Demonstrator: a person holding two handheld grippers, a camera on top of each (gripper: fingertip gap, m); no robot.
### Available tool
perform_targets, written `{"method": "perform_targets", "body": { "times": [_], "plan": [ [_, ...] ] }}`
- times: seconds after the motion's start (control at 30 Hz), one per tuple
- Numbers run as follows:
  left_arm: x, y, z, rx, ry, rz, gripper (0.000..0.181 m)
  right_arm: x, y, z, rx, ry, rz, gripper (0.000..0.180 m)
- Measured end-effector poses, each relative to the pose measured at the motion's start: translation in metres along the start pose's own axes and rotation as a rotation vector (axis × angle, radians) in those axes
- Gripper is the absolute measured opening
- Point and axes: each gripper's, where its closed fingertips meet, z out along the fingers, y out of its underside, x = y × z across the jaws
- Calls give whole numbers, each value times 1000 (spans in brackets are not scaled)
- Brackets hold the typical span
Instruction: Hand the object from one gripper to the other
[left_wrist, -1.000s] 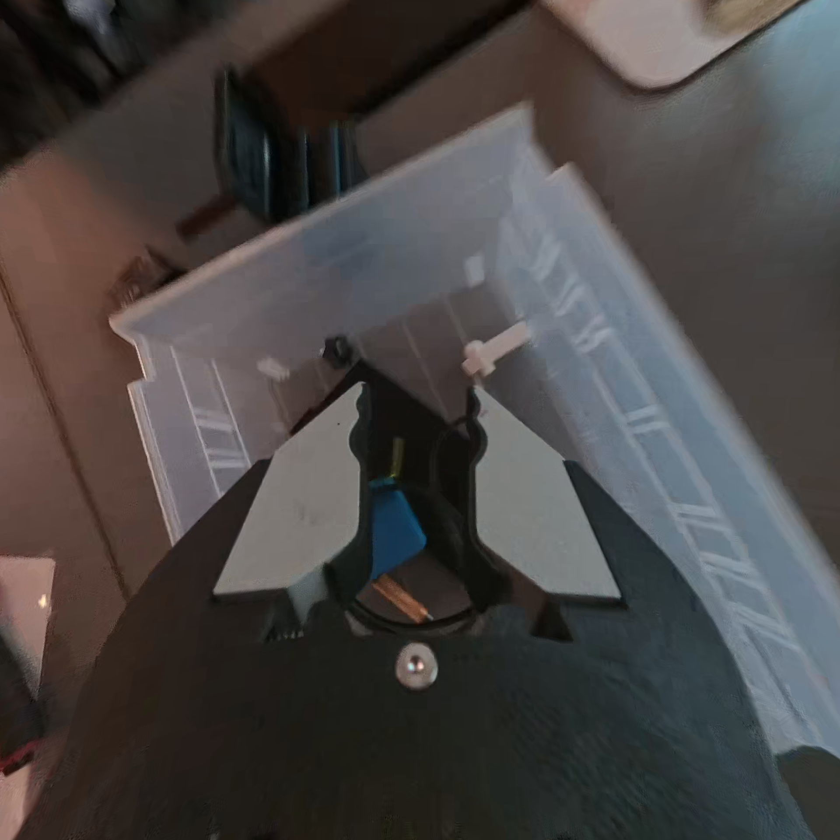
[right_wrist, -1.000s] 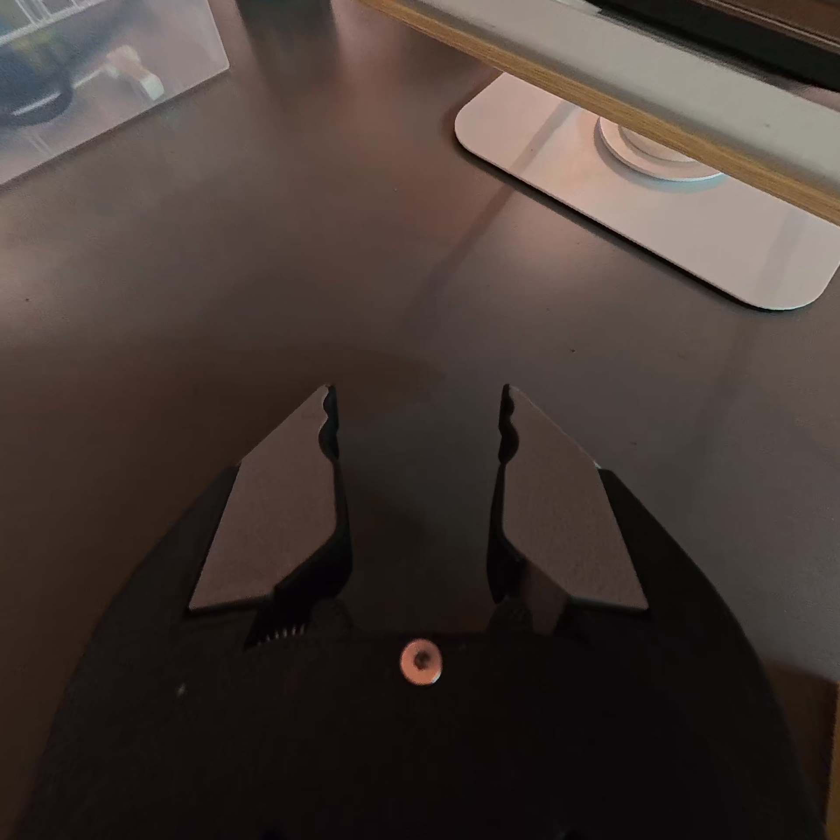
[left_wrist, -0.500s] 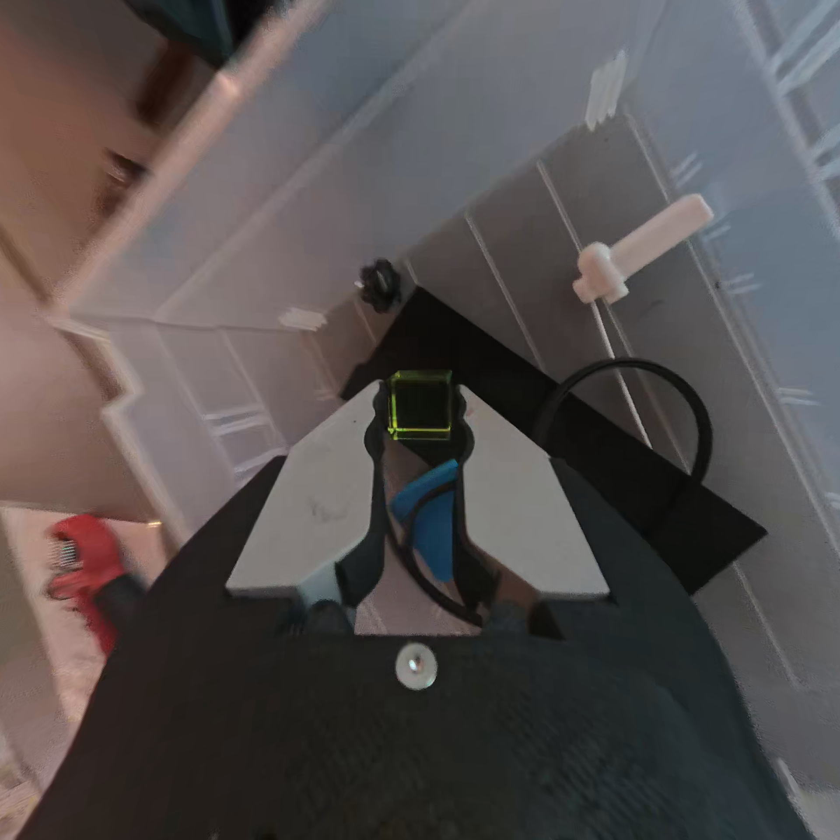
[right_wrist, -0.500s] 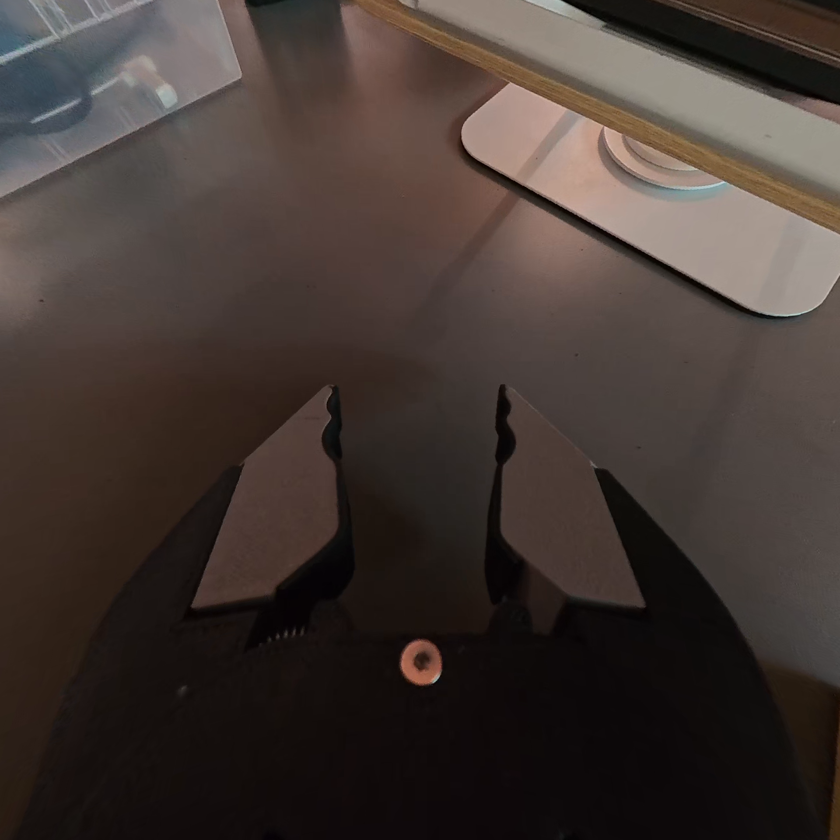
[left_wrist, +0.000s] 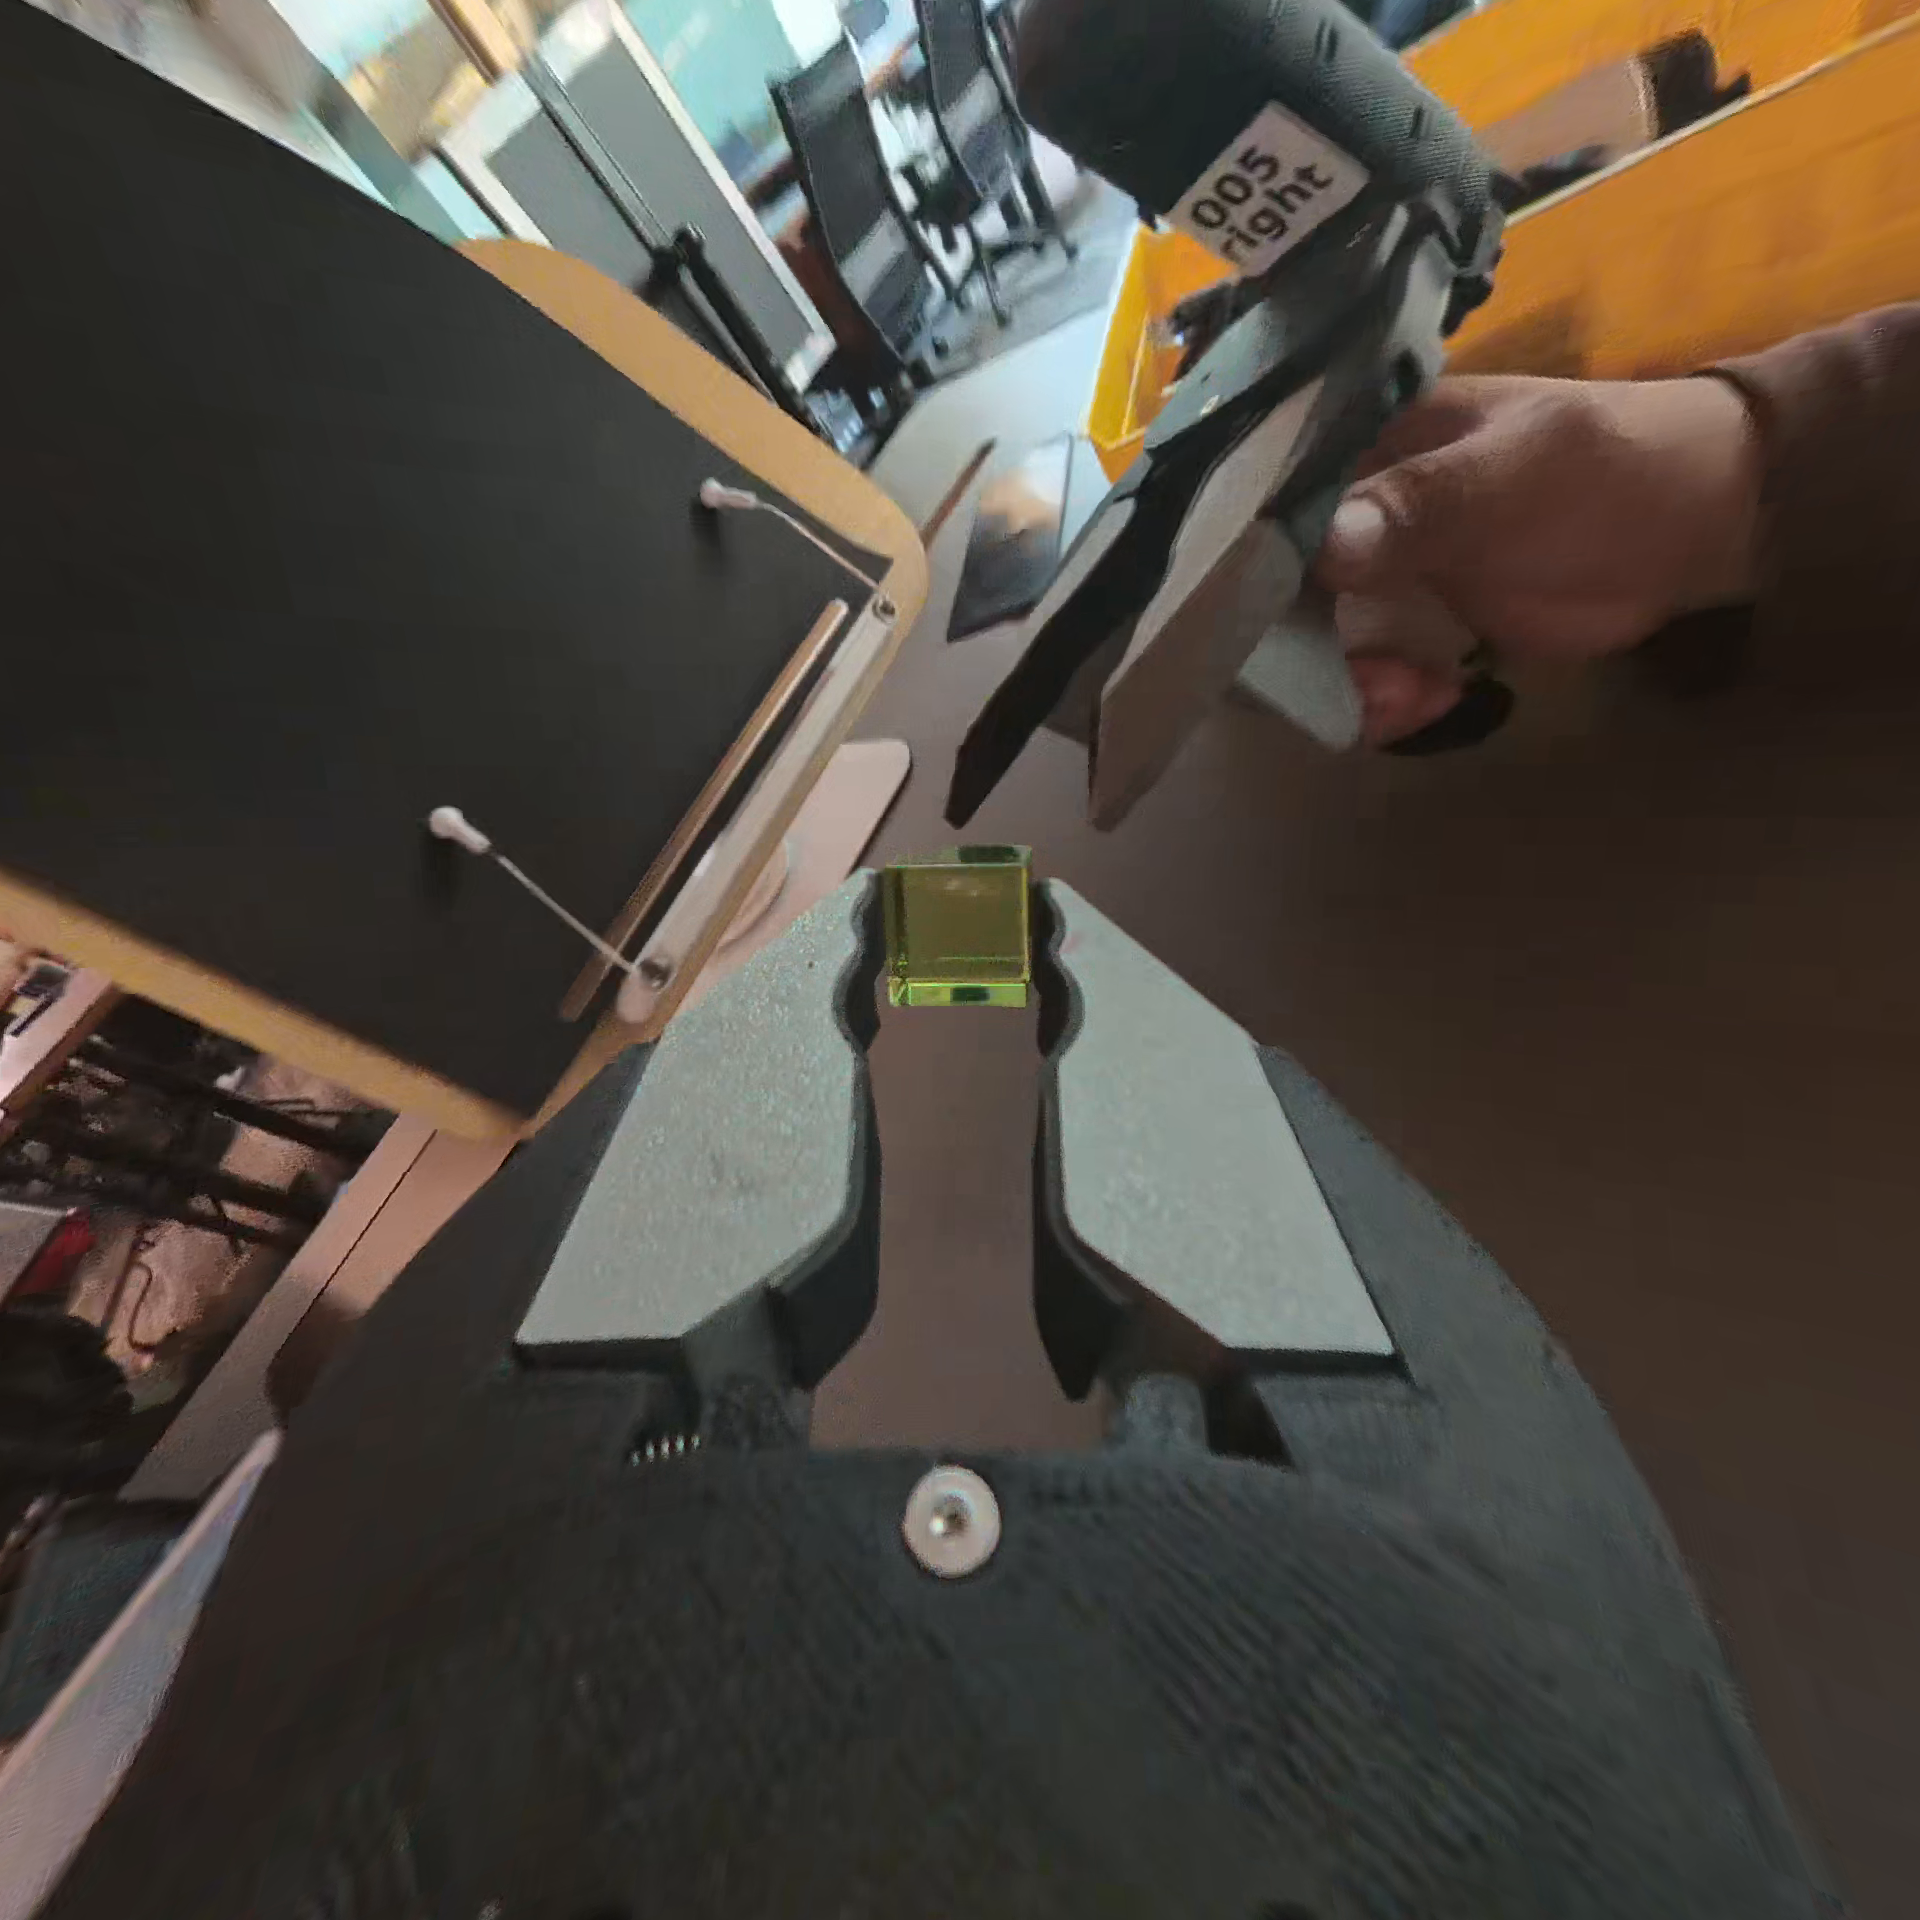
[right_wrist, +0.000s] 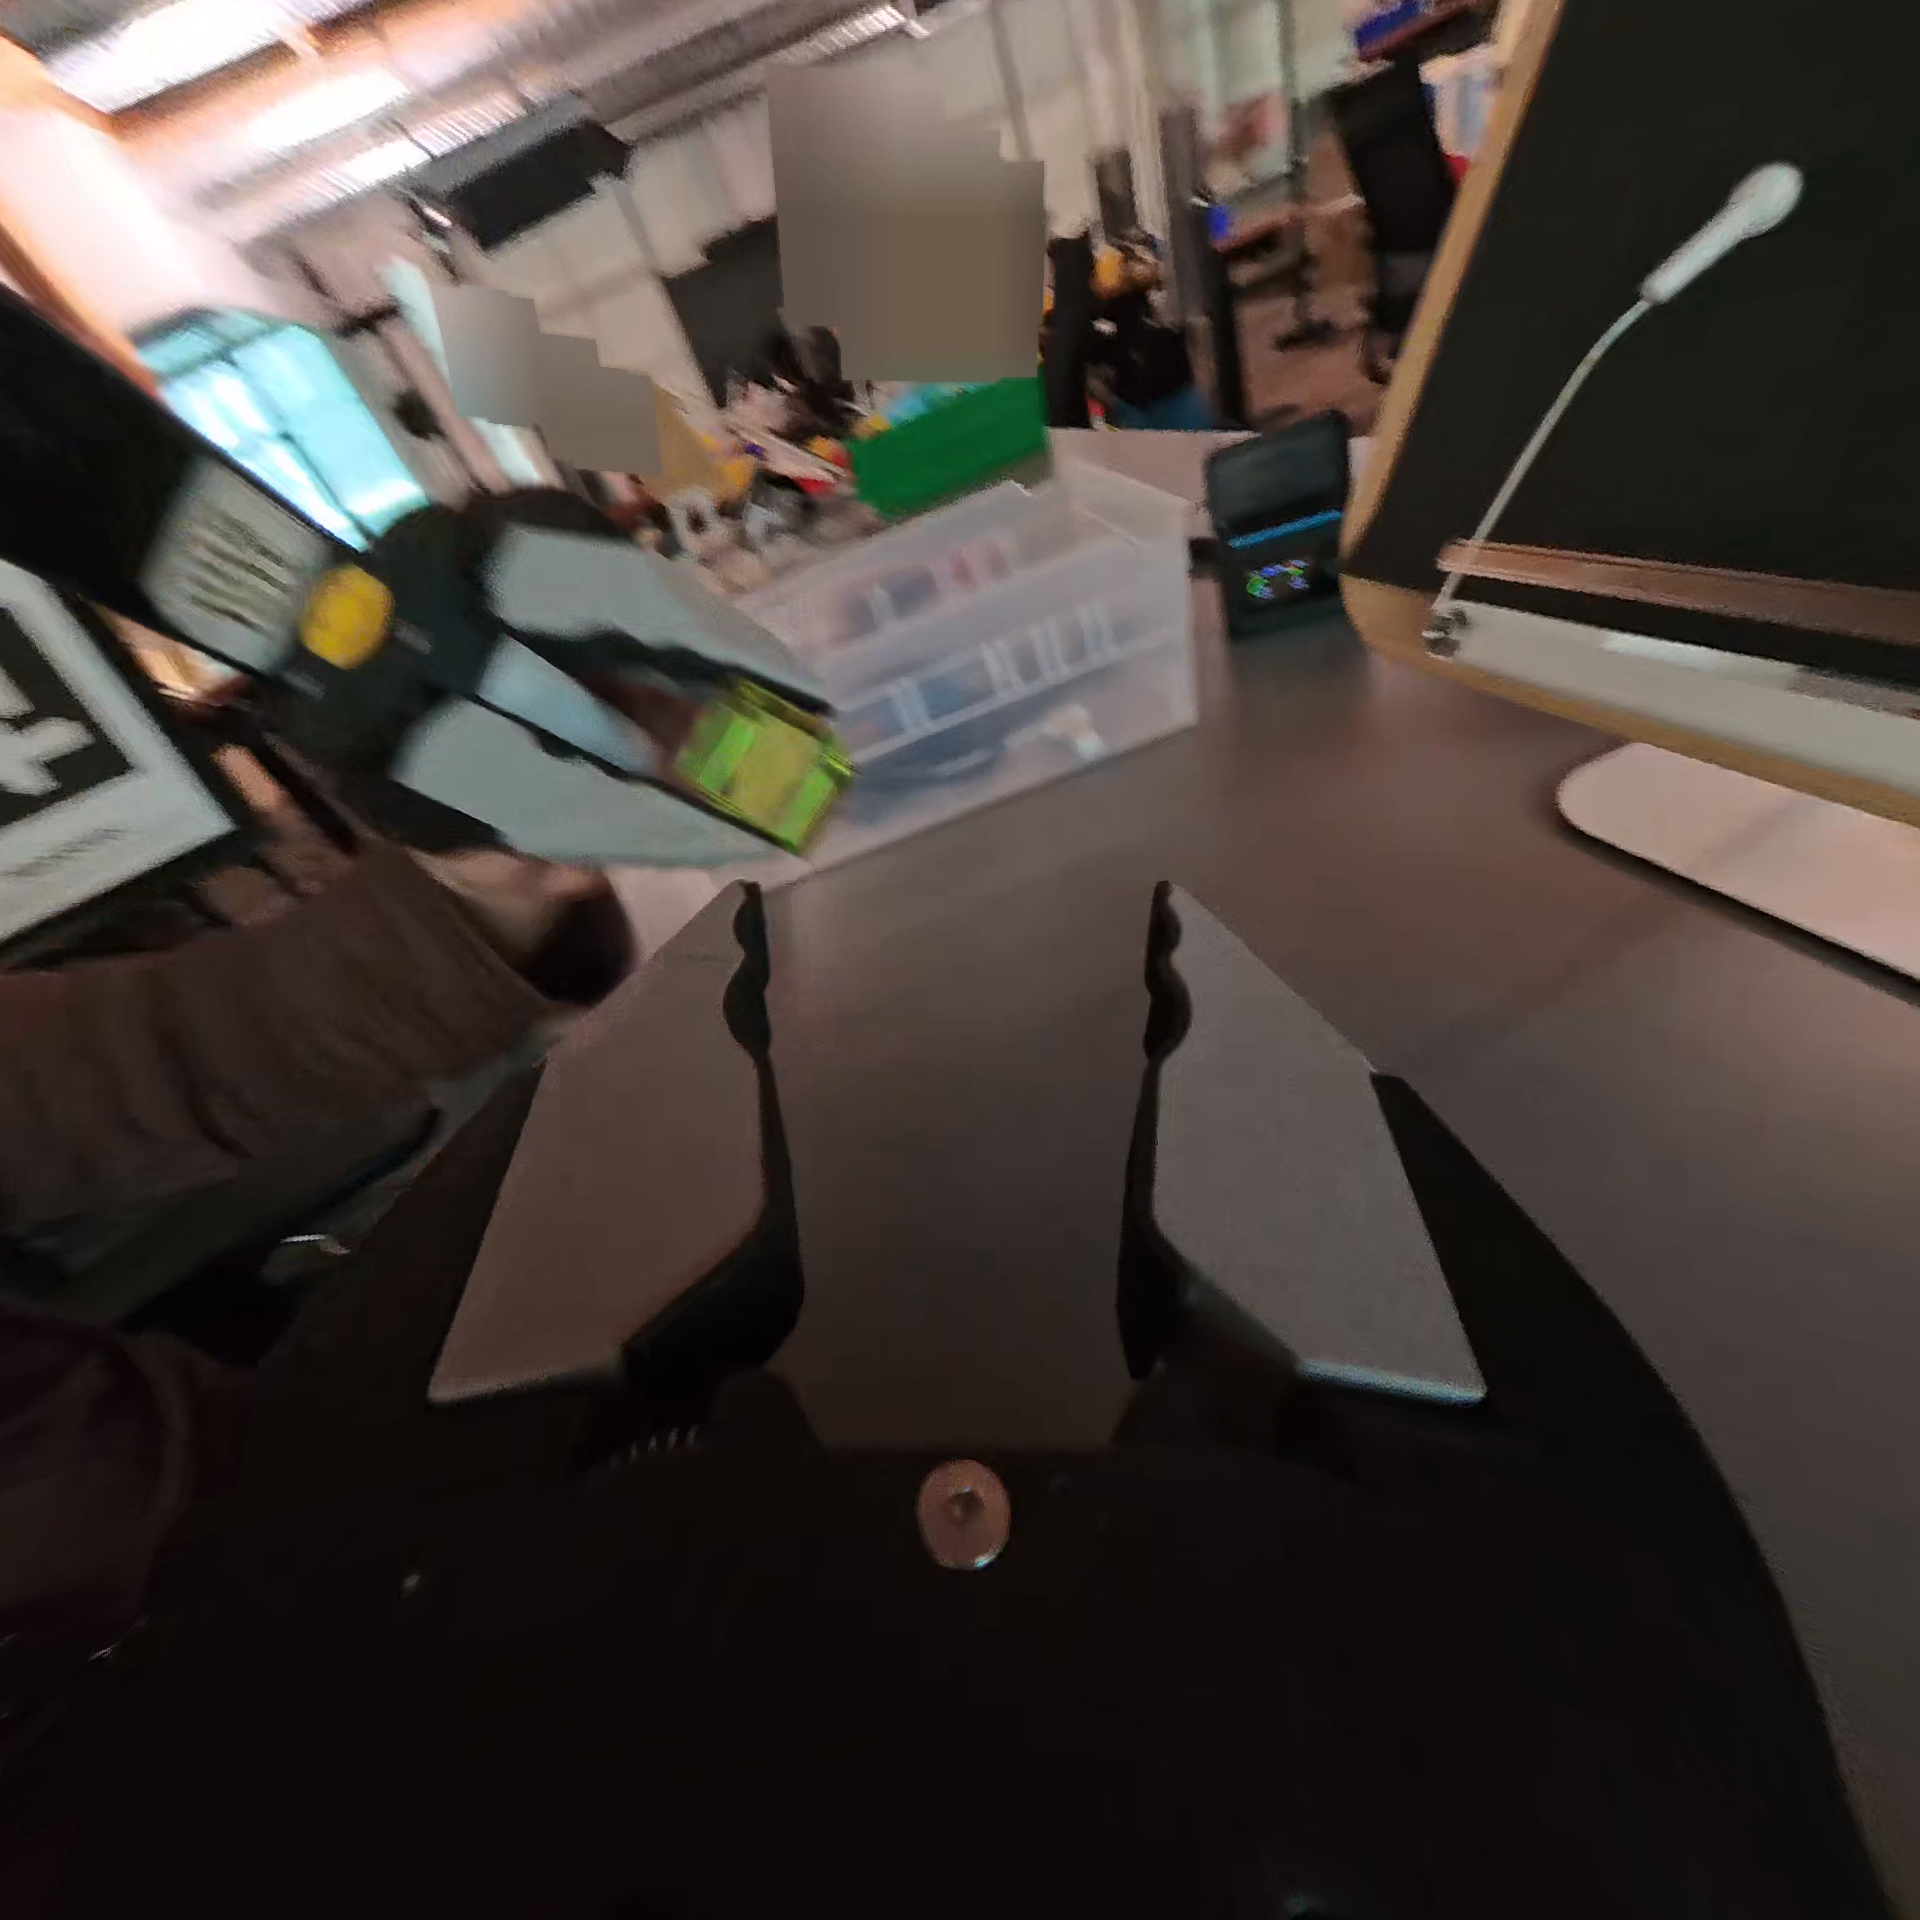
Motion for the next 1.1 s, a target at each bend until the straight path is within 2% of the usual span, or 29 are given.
{"method": "perform_targets", "body": {
  "times": [0.03,0.07,0.13,0.3,0.4,0.57,0.67,0.97,1.1],
  "plan": [
    [2,3,8,53,-23,-15,23,-4,-3,-4,18,-37,19,73],
    [3,10,16,102,-47,-34,23,-6,-6,-9,34,-60,31,72],
    [7,28,27,66,-35,-64,24,-5,-12,-16,66,-73,36,68],
    [11,47,24,60,-53,1,24,-7,-9,-16,55,-104,36,68],
    [8,35,18,124,-78,34,24,-10,1,-7,10,-109,20,65],
    [12,42,24,79,-100,73,25,-11,12,2,-30,-102,1,64],
    [13,37,23,108,-107,86,24,-15,17,5,-45,-147,37,66],
    [38,9,14,269,-17,162,24,-41,16,13,-33,-296,122,59],
    [49,7,17,277,20,182,24,-48,21,16,-63,-327,121,58]
  ]
}}
